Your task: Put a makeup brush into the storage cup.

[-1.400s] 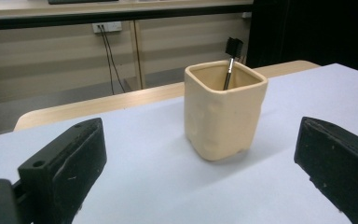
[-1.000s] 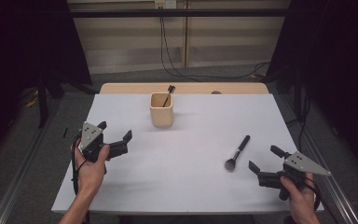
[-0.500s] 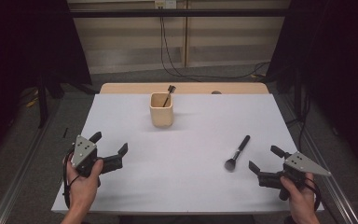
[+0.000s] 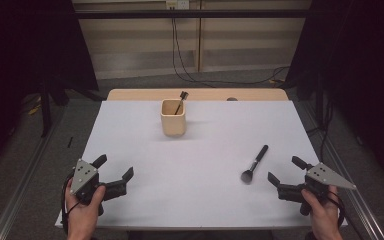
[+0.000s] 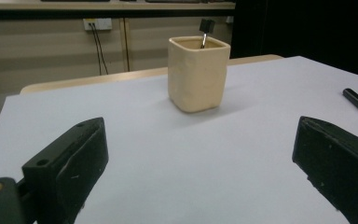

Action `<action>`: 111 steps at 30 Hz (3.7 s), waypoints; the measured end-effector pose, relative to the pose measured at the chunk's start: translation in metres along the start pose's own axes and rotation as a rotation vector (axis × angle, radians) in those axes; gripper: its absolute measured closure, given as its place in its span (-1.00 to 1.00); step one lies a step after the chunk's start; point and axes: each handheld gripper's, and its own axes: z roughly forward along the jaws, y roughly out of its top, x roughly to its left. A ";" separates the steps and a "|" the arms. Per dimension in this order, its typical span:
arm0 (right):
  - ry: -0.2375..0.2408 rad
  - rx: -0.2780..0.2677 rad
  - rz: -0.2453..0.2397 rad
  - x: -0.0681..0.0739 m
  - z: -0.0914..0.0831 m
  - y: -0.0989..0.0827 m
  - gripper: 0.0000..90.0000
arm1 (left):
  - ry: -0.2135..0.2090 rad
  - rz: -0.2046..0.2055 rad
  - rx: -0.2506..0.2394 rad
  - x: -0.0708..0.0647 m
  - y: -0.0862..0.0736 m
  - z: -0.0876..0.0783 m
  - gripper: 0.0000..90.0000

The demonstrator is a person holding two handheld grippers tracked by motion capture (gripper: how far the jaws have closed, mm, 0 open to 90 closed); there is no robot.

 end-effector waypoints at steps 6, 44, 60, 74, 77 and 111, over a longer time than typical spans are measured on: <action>-0.011 0.003 -0.003 -0.002 0.001 0.000 -1.00 | -0.006 -0.011 -0.007 0.009 -0.011 -0.008 -0.95; 0.030 -0.020 0.000 -0.020 0.038 0.045 -1.00 | 0.030 -0.009 -0.029 0.010 -0.010 -0.007 -0.96; 0.065 0.036 0.009 -0.037 0.070 0.062 -1.00 | 0.042 0.014 -0.045 0.009 -0.008 -0.007 -0.96; 0.137 0.191 0.002 -0.039 0.089 0.069 -1.00 | 0.041 0.023 -0.053 0.011 -0.007 -0.008 -0.96; 0.158 0.245 -0.001 -0.041 0.090 0.069 -0.99 | 0.043 0.021 -0.054 0.011 -0.007 -0.008 -0.96; 0.326 0.773 -0.129 -0.059 0.102 0.076 -0.92 | 0.024 0.030 -0.066 0.011 -0.007 -0.012 -0.95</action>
